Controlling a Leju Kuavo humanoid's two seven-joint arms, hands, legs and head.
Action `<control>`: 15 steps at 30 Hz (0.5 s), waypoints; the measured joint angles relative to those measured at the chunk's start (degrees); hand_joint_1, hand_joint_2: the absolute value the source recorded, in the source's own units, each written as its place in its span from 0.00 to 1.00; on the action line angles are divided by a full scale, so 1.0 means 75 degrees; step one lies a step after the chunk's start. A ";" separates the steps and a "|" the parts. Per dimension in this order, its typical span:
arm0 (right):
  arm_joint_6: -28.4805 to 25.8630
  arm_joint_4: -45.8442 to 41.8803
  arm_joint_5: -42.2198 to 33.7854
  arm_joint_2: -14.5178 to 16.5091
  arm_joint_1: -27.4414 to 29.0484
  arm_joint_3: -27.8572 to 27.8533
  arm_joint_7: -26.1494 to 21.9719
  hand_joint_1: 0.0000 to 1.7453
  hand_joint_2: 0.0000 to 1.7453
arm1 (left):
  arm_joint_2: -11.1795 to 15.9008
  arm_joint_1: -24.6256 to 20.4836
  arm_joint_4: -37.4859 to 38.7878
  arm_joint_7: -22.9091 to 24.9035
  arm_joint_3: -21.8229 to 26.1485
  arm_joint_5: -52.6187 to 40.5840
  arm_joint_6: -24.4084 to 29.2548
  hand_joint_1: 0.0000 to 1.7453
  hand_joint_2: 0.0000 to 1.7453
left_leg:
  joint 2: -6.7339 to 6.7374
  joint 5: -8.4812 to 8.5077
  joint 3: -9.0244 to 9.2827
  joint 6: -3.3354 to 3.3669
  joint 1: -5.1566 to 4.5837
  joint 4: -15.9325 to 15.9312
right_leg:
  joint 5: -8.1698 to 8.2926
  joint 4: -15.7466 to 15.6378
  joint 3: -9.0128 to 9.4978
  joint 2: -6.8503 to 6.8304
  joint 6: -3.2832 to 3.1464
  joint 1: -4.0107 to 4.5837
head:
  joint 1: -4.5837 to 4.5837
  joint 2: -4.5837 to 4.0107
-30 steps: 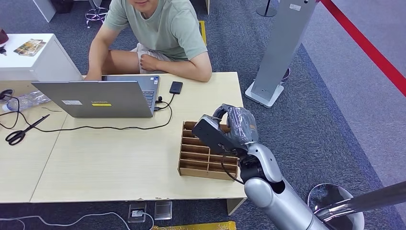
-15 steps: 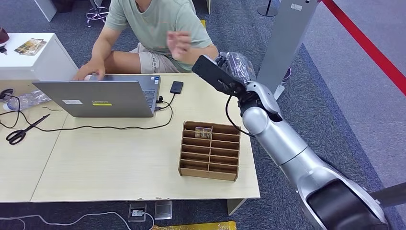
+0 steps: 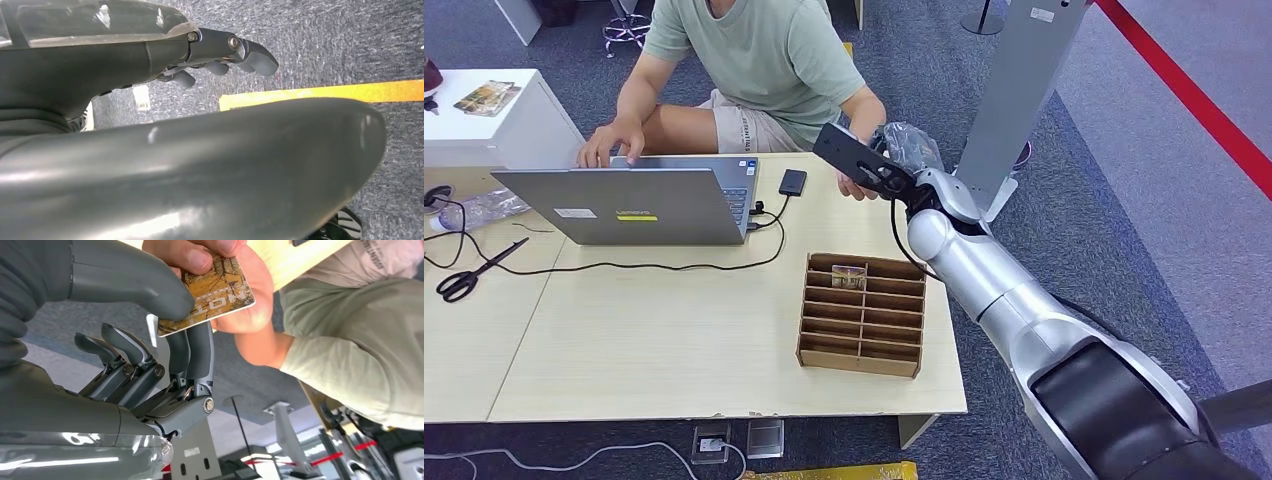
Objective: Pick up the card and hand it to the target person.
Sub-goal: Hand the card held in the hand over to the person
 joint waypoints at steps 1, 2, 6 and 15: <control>-0.0005 0.0086 0.0008 0.0034 -0.0011 0.0012 0.0001 0.50 1.00 | 0.0001 0.0001 0.0000 -0.0003 0.0000 0.0013 0.0004 0.00 0.00 | 0.0000 0.0000 0.0001 0.0000 0.0000 0.0000 | 0.0000 0.0000 0.0000 0.0000 0.0000 0.0000 | -0.0001 0.0000; -0.0010 0.0163 0.0014 0.0063 -0.0017 0.0023 0.0001 0.25 1.00 | 0.0001 0.0002 0.0000 -0.0007 0.0000 0.0024 0.0007 0.00 0.00 | 0.0000 0.0000 0.0001 0.0000 0.0000 0.0000 | 0.0000 0.0000 0.0000 0.0000 0.0000 0.0000 | -0.0001 0.0000; -0.0029 0.0388 0.0019 0.0118 -0.0030 0.0074 -0.0007 0.00 1.00 | 0.0001 0.0004 0.0000 -0.0043 0.0000 0.0031 -0.0050 0.00 0.00 | 0.0001 0.0000 0.0001 0.0000 0.0000 0.0001 | 0.0000 0.0000 0.0000 0.0001 0.0000 0.0000 | -0.0001 0.0000; -0.0235 0.0585 -0.0081 0.0117 -0.0035 0.0132 -0.0057 0.00 1.00 | 0.0001 0.0008 0.0000 -0.0101 0.0001 0.0086 -0.0050 0.00 0.00 | 0.0001 0.0000 0.0003 0.0000 0.0000 0.0002 | 0.0000 0.0000 -0.0001 0.0001 0.0000 0.0000 | -0.0001 0.0000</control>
